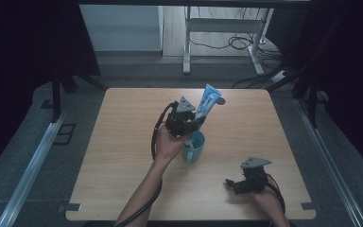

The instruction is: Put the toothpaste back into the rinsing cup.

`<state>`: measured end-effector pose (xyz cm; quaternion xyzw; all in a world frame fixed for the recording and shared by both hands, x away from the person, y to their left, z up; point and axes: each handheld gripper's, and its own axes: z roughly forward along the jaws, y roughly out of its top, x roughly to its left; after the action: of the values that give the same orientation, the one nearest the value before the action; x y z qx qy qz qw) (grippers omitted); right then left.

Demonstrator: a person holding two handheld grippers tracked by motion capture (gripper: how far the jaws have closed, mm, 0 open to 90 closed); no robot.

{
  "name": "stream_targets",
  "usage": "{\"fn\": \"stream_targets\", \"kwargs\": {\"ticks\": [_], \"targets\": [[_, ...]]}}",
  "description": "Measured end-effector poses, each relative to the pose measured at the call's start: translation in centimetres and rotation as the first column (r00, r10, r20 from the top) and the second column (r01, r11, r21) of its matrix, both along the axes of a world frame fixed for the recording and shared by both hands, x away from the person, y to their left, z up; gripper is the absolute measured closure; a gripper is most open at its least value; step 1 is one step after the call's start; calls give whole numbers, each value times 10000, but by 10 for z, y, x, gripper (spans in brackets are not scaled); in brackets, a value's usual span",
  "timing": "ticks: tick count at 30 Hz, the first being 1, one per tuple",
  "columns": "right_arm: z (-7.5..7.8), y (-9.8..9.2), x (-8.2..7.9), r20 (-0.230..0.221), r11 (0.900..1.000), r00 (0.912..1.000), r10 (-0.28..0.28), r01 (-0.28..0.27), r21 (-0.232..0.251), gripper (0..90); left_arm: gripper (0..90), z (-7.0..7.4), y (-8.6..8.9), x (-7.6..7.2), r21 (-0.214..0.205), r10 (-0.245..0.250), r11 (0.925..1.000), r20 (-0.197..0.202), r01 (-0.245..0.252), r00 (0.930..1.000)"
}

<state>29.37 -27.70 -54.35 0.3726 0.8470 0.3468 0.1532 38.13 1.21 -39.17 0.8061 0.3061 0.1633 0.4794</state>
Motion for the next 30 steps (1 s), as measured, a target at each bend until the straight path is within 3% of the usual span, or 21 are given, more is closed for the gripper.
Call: {"fn": "stream_targets", "kwargs": {"ticks": [11,18,30], "targets": [[0,0,0,3,10000,10000,28,-28,13,0,729,-17,-1,5,-302,401,9987,-14,-402,9992],[0,0,0,-3,10000,10000,19,-19,21,1,728,-25,-3,4,-224,548,9983,38,-547,9985],[0,0,0,5,10000,10000,4,-4,18,3,727,-47,2,3,-348,896,9953,-219,-903,9957]]}}
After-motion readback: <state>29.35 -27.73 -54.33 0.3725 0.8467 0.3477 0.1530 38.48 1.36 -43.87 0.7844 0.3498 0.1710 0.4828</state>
